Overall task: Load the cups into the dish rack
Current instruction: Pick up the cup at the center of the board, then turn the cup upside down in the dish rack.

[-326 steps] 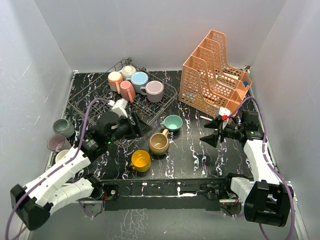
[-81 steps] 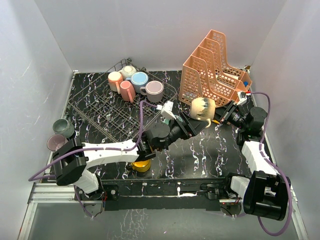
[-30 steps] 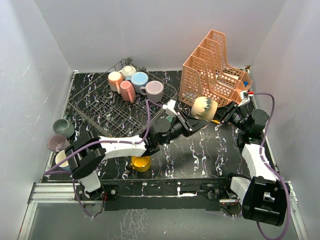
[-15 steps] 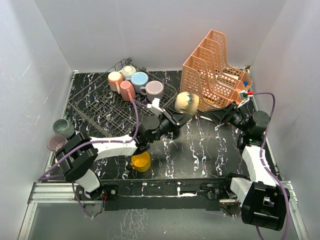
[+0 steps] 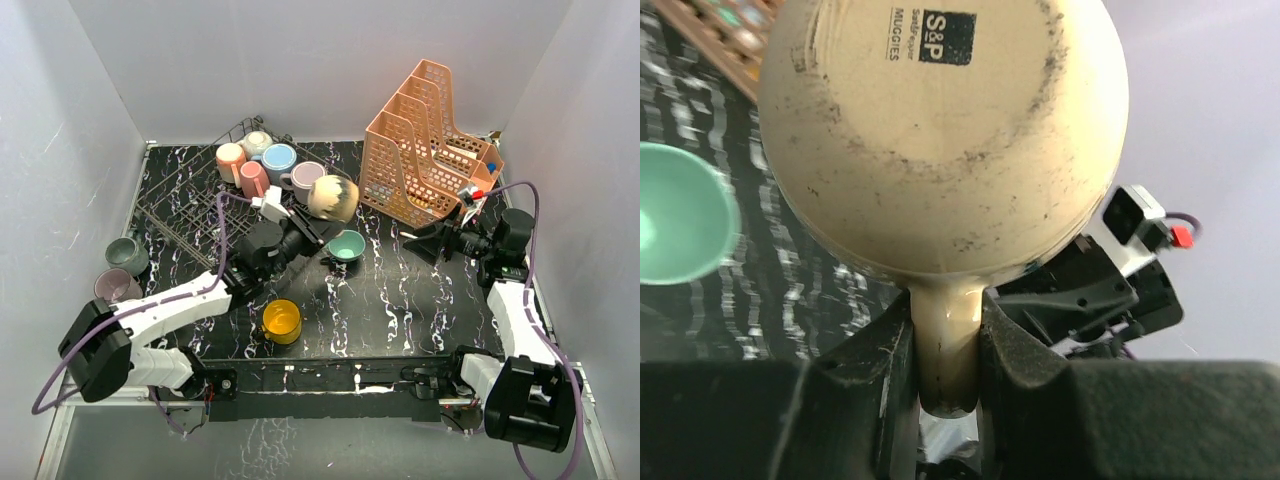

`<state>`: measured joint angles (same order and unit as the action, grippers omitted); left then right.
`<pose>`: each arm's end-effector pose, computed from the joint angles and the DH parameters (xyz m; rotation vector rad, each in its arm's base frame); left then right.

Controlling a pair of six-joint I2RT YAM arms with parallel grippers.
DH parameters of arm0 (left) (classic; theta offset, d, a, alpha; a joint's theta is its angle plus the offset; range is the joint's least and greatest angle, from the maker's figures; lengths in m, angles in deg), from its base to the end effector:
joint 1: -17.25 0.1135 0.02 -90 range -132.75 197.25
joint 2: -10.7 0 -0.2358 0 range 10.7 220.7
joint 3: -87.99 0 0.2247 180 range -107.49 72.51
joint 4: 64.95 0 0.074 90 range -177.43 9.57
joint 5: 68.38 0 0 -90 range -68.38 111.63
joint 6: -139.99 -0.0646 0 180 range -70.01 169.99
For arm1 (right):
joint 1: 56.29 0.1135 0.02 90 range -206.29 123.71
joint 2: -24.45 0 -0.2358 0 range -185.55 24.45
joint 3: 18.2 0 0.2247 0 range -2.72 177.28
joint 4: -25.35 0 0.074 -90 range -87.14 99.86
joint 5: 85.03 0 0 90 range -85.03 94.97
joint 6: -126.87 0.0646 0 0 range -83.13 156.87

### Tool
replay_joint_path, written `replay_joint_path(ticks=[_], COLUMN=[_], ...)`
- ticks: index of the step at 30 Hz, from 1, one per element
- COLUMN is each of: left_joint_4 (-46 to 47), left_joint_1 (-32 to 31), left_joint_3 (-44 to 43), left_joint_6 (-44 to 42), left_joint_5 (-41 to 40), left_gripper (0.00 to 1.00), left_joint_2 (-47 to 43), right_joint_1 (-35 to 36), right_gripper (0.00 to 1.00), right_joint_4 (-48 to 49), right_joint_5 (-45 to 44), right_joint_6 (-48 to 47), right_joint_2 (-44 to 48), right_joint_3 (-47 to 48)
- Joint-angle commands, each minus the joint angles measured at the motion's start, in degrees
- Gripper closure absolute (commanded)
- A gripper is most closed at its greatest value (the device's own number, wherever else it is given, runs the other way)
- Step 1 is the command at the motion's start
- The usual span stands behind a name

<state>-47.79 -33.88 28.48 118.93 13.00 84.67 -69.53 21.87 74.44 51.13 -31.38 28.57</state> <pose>0.2022 -0.2354 0.2905 -0.4044 1.6948 -1.5120 0.2122 0.0122 0.2522 -0.4668 1.7033 1.0812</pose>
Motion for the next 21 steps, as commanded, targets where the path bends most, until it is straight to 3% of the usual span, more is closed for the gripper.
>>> replay_joint_path(ticks=[1, 11, 21], left_joint_4=[-8.8, -18.9, -24.2], left_joint_1=[5.0, 17.6, 19.2], left_joint_3=[-3.1, -7.4, -13.8], left_joint_6=[-4.7, -7.0, -12.4], left_joint_5=[-0.6, 2.9, -3.8], left_gripper=[1.00, 1.00, 1.00], left_joint_2=[-6.3, -5.0, 3.9], right_joint_1=[-0.2, -0.6, -0.6], right_gripper=[0.36, 0.35, 0.35], right_joint_4=[-19.2, -22.9, -22.3], right_joint_5=[3.6, -2.4, -7.3], right_joint_6=[-25.3, -33.5, -34.1], right_joint_2=[-3.9, -0.9, 3.0], right_joint_3=[4.6, 4.7, 4.2])
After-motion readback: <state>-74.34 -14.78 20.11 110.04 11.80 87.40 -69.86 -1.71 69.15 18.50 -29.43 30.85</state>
